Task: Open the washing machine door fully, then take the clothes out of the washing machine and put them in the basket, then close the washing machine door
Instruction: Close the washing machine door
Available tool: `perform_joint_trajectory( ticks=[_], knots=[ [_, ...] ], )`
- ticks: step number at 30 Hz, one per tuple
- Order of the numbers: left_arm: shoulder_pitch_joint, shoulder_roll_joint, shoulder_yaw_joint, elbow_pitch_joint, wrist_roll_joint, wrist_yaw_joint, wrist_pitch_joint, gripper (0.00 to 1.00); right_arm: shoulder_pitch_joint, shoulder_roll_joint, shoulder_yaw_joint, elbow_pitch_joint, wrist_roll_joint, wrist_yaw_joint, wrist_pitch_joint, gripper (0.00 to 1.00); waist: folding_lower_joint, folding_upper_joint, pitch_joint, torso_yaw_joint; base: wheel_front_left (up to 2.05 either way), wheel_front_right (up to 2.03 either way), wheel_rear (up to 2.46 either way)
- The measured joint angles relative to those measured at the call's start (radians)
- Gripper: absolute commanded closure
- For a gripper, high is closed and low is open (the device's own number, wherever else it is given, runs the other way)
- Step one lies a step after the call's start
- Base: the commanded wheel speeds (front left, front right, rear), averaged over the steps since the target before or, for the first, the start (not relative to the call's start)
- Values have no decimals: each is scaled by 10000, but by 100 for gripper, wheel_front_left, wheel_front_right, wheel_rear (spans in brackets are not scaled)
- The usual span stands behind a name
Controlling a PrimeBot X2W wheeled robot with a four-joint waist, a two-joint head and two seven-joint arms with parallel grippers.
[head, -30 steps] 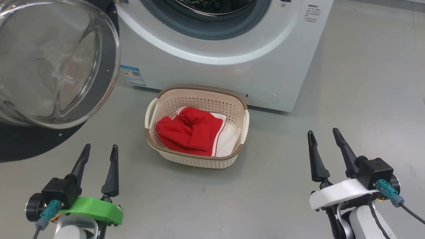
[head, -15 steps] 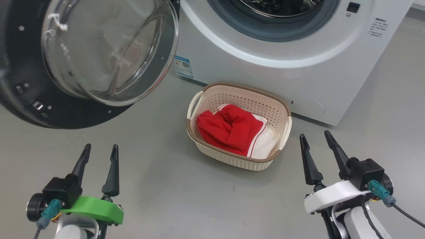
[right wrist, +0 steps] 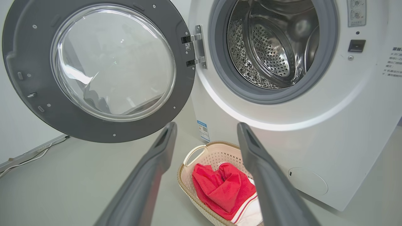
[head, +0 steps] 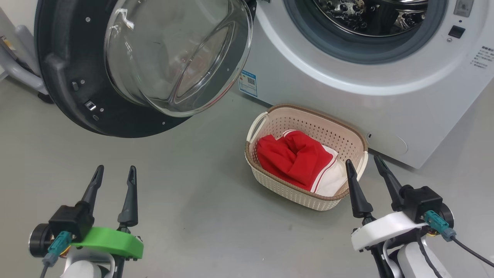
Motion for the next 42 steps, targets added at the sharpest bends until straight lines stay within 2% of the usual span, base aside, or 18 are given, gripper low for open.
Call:
perform_joint_trajectory(
  ticks=[13, 42],
  knots=[
    [136, -15, 194, -462, 33, 211, 0, 0, -153, -6, 573, 117, 69, 0, 0, 0, 0, 0, -90, 152, 0, 0, 0],
    [337, -15, 176, -639, 44, 226, 0, 0, -338, -121, 648, 278, 351, 0, 0, 0, 0, 0, -178, 108, 0, 0, 0]
  ],
)
